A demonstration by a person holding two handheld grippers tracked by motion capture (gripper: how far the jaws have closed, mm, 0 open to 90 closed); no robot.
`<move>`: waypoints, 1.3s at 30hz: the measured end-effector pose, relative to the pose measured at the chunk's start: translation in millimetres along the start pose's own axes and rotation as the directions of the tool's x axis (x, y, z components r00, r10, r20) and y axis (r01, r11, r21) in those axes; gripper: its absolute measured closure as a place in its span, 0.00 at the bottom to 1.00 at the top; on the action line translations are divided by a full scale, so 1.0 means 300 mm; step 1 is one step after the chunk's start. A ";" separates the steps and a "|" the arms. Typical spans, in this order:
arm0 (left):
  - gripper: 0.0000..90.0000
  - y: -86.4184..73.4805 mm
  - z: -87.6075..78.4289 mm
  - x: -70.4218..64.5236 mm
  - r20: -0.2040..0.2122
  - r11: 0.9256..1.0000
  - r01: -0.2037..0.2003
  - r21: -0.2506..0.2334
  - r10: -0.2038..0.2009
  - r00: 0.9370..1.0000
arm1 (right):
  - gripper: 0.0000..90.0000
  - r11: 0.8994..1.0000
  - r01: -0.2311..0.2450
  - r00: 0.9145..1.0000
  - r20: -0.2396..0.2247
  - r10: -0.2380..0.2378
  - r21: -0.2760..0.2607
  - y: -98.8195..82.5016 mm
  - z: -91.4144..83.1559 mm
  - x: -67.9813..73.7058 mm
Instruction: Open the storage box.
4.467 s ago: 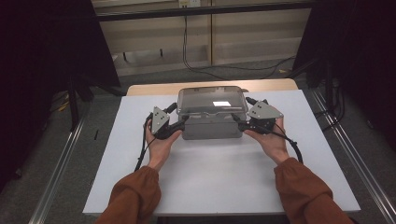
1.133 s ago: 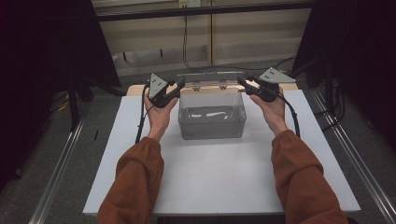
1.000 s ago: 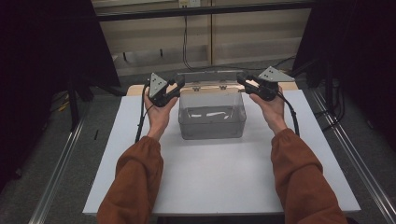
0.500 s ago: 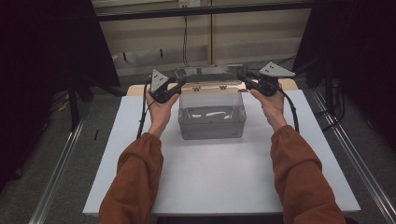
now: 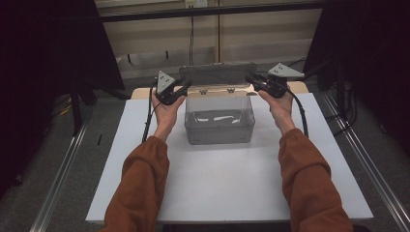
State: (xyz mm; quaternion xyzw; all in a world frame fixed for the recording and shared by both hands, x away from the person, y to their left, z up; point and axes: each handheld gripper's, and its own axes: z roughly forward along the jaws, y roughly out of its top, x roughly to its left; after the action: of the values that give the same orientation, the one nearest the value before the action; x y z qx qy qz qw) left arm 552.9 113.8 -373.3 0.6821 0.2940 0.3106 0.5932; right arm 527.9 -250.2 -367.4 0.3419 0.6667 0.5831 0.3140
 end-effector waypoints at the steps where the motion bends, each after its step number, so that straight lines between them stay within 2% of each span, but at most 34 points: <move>1: 0.73 -0.001 -0.001 0.002 0.004 1.000 -0.015 0.013 0.015 1.000 | 0.78 1.000 -0.008 1.000 -0.002 0.008 -0.002 -0.007 0.005 -0.001; 6: 0.74 -0.012 0.010 0.008 0.004 0.999 -0.025 0.031 0.025 1.000 | 0.78 0.999 -0.030 1.000 0.001 0.030 -0.012 -0.025 0.021 -0.012; 10: 0.73 -0.030 0.022 0.011 0.000 0.999 -0.013 0.041 0.013 1.000 | 0.78 0.999 -0.031 1.000 -0.001 0.031 0.012 -0.040 0.028 -0.018; 15: 0.72 -0.039 0.031 0.013 -0.002 0.999 -0.018 0.051 0.018 1.000 | 0.78 0.999 -0.038 0.999 0.002 0.038 0.022 -0.057 0.039 -0.024; 18: 0.67 -0.043 0.034 0.018 -0.019 0.998 -0.018 0.054 0.019 1.000 | 0.78 0.999 -0.043 0.999 0.001 0.043 0.029 -0.060 0.049 -0.029; 20: 0.65 -0.047 0.038 0.023 -0.022 0.999 0.009 0.048 -0.008 1.000 | 0.78 0.998 -0.049 0.999 0.004 0.049 0.030 -0.058 0.054 -0.031; 23: 0.64 -0.049 0.039 0.030 -0.015 0.998 -0.010 0.065 0.011 1.000 | 0.79 0.999 -0.041 0.999 0.008 0.041 0.035 -0.056 0.063 -0.035; 26: 0.64 -0.058 0.044 0.039 -0.019 0.997 0.008 0.074 -0.006 1.000 | 0.79 0.998 -0.056 0.998 0.006 0.056 0.035 -0.060 0.068 -0.039; 29: 0.59 -0.069 0.055 0.038 -0.031 0.996 0.044 0.076 -0.042 0.999 | 0.79 0.998 -0.064 0.998 0.012 0.063 0.029 -0.067 0.076 -0.041; 31: 0.59 -0.072 0.065 0.039 -0.018 0.996 0.033 0.089 -0.032 0.999 | 0.78 0.997 -0.067 0.998 0.014 0.066 0.034 -0.072 0.081 -0.042; 33: 0.60 -0.076 0.071 0.043 -0.014 0.994 0.061 0.095 -0.060 0.998 | 0.78 0.997 -0.067 0.998 0.012 0.067 0.033 -0.075 0.084 -0.043; 37: 0.64 -0.081 0.076 0.046 0.001 0.993 0.037 0.114 -0.038 0.999 | 0.77 0.997 -0.064 0.998 0.000 0.064 0.046 -0.081 0.084 -0.047; 39: 0.64 -0.083 0.079 0.045 0.002 0.992 0.045 0.115 -0.046 0.999 | 0.77 0.997 -0.064 0.998 -0.004 0.064 0.049 -0.087 0.086 -0.048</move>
State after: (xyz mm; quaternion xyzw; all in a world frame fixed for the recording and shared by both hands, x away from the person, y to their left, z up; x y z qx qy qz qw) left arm 579.1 112.4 -399.4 0.7090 0.3256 0.2780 0.5603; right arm 554.9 -249.7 -396.0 0.3691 0.6704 0.5772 0.2849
